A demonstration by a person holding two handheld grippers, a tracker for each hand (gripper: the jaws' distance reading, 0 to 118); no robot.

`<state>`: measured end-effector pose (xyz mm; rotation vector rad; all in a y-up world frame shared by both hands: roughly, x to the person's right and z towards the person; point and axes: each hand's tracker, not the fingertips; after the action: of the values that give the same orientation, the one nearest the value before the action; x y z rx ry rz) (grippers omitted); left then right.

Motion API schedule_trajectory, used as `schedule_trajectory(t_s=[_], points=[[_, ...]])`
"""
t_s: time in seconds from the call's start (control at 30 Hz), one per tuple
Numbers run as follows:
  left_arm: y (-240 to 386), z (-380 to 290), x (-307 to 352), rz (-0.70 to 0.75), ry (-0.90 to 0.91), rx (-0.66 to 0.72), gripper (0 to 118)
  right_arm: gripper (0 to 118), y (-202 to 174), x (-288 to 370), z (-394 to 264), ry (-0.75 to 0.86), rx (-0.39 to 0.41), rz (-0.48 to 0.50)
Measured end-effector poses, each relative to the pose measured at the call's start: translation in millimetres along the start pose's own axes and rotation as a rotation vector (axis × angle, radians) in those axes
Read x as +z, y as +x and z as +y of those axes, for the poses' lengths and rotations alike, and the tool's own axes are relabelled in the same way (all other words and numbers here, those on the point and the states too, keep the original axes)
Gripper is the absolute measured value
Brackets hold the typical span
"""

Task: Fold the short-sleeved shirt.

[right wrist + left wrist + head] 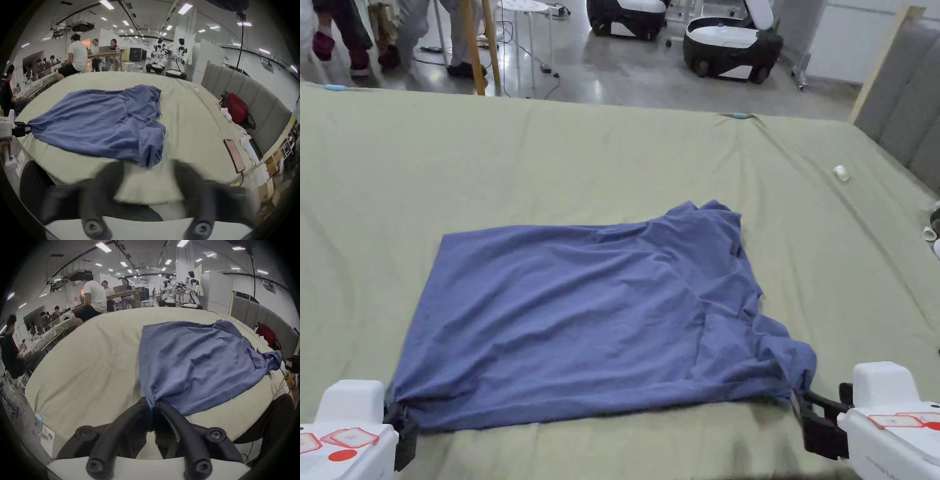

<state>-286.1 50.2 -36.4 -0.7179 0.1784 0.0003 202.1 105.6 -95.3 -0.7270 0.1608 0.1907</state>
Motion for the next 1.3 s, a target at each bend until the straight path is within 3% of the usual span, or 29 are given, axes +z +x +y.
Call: schedule_trajectory(t_s=[0.1, 0.17, 0.27, 0.3, 0.33, 0.37, 0.4, 0.53, 0.73, 0.8, 0.9, 1.07, 1.2, 1.27, 1.3], points=[[7, 1, 2, 0.003, -0.008, -0.003, 5, 117, 4, -16, 1, -0.020, 0.035, 0.013], [9, 1, 4, 0.004, -0.008, -0.004, 5, 101, 4, -30, 10, -0.056, 0.013, 0.012], [9, 3, 7, 0.010, -0.008, -0.004, 5, 101, 8, -54, 20, -0.075, 0.006, 0.039], [8, 4, 8, 0.012, -0.006, -0.003, 5, 89, 9, -59, 24, -0.080, -0.003, 0.052], [7, 5, 9, 0.012, -0.006, -0.003, 5, 62, 11, -63, 27, -0.075, -0.026, 0.074], [6, 6, 11, 0.011, -0.006, -0.005, 5, 21, 16, -68, 26, -0.069, -0.055, 0.081], [5, 8, 13, 0.014, -0.004, -0.018, 5, 4, 18, -67, 26, -0.055, -0.082, 0.079], [-6, 24, 24, 0.038, -0.001, -0.019, 5, 4, 28, -46, 25, -0.020, -0.150, 0.070], [-15, 72, 3, 0.007, 0.034, 0.008, 5, 4, 31, -43, 59, 0.048, -0.092, 0.009], [-13, 98, -18, 0.009, 0.025, 0.007, 5, 4, 25, -59, 81, 0.061, -0.025, -0.023], [-12, 135, -58, -0.010, -0.011, 0.056, 5, 4, 19, -96, 110, 0.080, 0.011, -0.059], [-6, 168, -138, 0.077, -0.123, 0.047, 5, 4, 11, -168, 138, 0.067, 0.029, -0.085], [-3, 167, -154, 0.072, -0.143, 0.102, 5, 4, 8, -195, 135, 0.007, 0.007, -0.075], [1, 161, -150, 0.091, -0.131, 0.080, 10, 4, 11, -196, 130, 0.011, -0.012, -0.057], [1, 158, -144, 0.095, -0.115, 0.081, 22, 11, 13, -190, 126, 0.026, -0.034, -0.025]])
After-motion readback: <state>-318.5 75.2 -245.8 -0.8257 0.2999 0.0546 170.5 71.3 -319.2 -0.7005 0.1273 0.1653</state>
